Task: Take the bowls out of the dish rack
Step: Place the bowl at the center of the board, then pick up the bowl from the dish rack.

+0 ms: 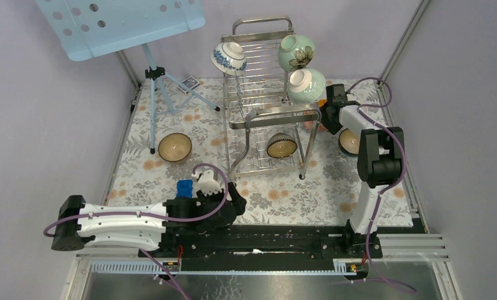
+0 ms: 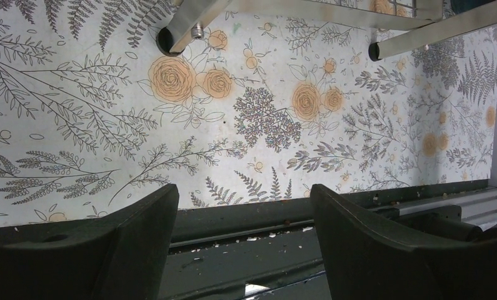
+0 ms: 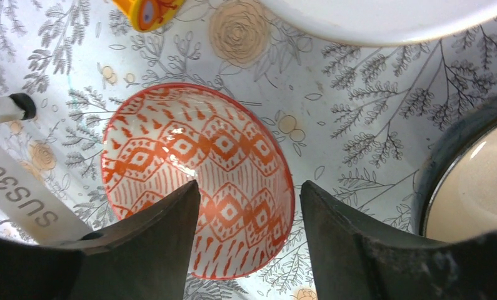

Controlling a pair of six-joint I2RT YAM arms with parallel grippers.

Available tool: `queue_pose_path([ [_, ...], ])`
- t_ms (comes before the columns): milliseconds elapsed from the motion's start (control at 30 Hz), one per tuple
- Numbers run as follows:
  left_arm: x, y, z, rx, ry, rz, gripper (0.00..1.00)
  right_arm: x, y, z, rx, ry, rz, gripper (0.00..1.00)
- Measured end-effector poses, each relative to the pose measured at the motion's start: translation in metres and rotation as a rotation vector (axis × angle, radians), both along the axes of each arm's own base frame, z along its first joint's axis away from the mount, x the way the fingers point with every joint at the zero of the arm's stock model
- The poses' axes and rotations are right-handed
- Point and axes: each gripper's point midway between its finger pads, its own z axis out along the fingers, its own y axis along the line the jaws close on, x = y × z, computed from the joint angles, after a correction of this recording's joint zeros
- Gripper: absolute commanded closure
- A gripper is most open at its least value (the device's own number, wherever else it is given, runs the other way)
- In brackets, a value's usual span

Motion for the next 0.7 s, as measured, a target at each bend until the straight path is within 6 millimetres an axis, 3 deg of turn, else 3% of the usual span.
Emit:
queue_pose_path([
  [167,0.000,0.000,0.002,0.010,-0.006,-0.010,0.16,0.004,0.008,0.019,0.015,-0.039,0.068,0.14],
  [300,0.001,-0.003,0.011,0.020,-0.032,-0.049,0.11,0.006,0.013,0.064,0.024,-0.142,0.127,0.11],
  [500,0.002,-0.011,0.032,0.005,-0.089,-0.123,0.01,0.003,0.010,0.165,-0.016,-0.360,0.172,0.10],
  [700,0.006,-0.010,0.060,0.011,-0.163,-0.164,0.01,-0.064,-0.006,0.286,-0.075,-0.679,0.155,0.06],
])
